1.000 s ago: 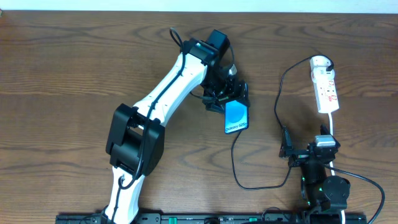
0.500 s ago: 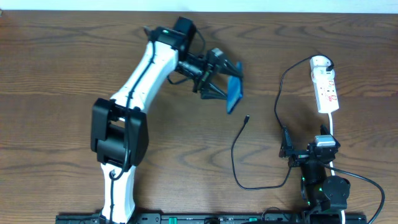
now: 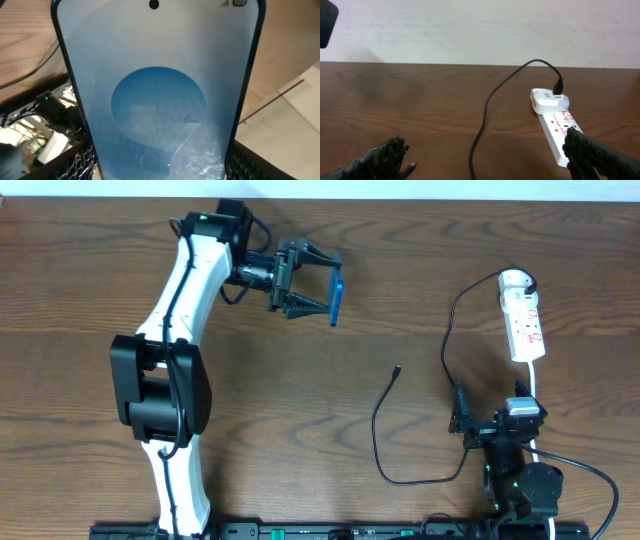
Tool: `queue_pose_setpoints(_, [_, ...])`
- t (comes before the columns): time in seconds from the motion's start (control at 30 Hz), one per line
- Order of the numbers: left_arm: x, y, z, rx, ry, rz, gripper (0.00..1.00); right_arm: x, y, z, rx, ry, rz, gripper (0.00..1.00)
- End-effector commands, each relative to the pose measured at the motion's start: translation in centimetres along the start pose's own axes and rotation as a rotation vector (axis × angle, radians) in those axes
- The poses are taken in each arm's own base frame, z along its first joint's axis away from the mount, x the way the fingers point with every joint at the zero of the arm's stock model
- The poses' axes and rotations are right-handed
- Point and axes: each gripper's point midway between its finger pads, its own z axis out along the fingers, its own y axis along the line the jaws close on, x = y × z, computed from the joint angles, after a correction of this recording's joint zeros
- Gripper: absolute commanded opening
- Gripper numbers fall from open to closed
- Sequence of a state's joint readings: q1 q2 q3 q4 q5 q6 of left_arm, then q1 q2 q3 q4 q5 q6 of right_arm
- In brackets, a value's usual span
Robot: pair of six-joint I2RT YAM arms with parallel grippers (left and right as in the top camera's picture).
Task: Plug charger to phone and switch on socket
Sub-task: 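Lift the phone with the left gripper and tilt it upright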
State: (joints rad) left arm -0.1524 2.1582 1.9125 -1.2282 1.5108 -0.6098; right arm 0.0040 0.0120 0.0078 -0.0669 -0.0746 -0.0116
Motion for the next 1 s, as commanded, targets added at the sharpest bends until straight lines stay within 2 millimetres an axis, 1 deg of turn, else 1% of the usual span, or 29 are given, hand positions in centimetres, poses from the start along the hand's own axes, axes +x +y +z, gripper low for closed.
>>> queue_pose_setpoints(0.0, [2.4, -2.0, -0.6, 0.055, 0.030, 0.032, 0.74, 0.1, 0.2, 0.0, -0.010, 0.001, -0.009, 0.99])
queue_pose_setpoints(0.2, [2.7, -1.7, -0.6, 0.053, 0.034, -0.025, 0.74, 0.1, 0.2, 0.0, -0.010, 0.001, -0.009, 0.99])
queue_pose_setpoints(0.4, [2.8, -1.7, -0.6, 0.053, 0.034, -0.028, 0.74, 0.1, 0.2, 0.0, -0.010, 0.001, -0.009, 0.99])
queue_pose_setpoints(0.57, [3.5, -1.7, -0.7, 0.052, 0.037, -0.058, 0.74, 0.1, 0.2, 0.0, -0.006, 0.001, -0.012, 0.99])
queue_pose_setpoints(0.6, [3.6, -1.8, -0.7, 0.052, 0.036, -0.055, 0.74, 0.1, -0.6, 0.0, 0.038, 0.004, -0.043, 0.99])
queue_pose_setpoints(0.7, [4.0, -2.0, -0.7, 0.052, 0.035, -0.039, 0.74, 0.1, -1.3, -0.1, 0.083, 0.006, -0.065, 0.99])
queue_pose_setpoints(0.9, [5.1, -2.6, -0.8, 0.054, 0.033, -0.009, 0.74, 0.1, -1.3, -0.1, 0.081, 0.004, -0.065, 0.99])
queue_pose_setpoints(0.93, [5.2, -2.6, -0.9, 0.054, 0.033, -0.007, 0.74, -0.2, -1.1, -0.1, 0.069, -0.009, -0.056, 0.99])
queue_pose_setpoints(0.97, [5.2, -2.6, -0.9, 0.054, 0.033, -0.007, 0.74, -0.5, -0.3, 0.0, 0.024, -0.025, -0.021, 0.99])
